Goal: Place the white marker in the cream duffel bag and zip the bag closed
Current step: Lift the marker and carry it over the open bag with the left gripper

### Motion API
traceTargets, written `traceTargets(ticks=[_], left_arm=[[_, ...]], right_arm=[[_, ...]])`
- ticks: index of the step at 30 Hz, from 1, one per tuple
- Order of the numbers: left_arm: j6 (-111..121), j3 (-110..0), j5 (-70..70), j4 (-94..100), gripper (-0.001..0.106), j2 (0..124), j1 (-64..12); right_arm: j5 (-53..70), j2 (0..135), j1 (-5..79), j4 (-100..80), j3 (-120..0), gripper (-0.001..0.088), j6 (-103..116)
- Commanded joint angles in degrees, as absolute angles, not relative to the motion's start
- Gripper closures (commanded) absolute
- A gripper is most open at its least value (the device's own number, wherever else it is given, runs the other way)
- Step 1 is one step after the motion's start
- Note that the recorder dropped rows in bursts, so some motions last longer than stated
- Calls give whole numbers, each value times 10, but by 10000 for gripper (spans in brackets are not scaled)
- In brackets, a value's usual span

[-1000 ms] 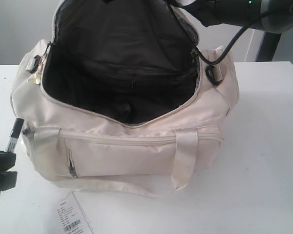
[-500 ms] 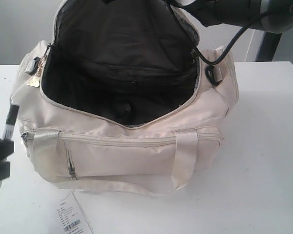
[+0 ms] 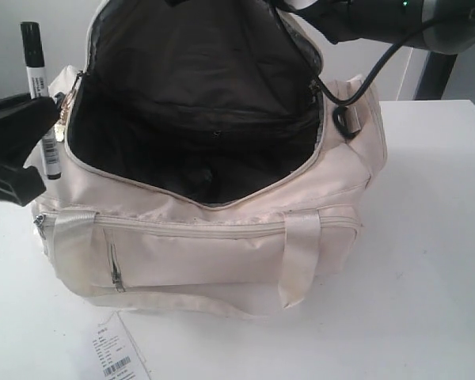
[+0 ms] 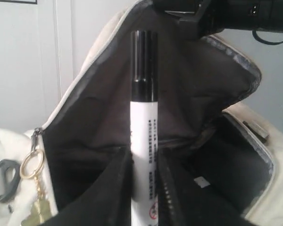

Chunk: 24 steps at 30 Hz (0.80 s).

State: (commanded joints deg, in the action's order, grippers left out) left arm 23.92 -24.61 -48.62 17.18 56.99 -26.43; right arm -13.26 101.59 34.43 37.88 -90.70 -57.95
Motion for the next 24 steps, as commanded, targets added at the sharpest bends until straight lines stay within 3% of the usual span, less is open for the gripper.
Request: traceTargets(ticks=[9, 24], left_arm=[[238, -355, -561, 172, 1053, 720, -264], [276, -400, -626, 188, 1053, 827, -264]], right_arm=[[-133, 1016, 344, 379, -907, 868, -580], [-133, 1016, 344, 379, -907, 868, -580]])
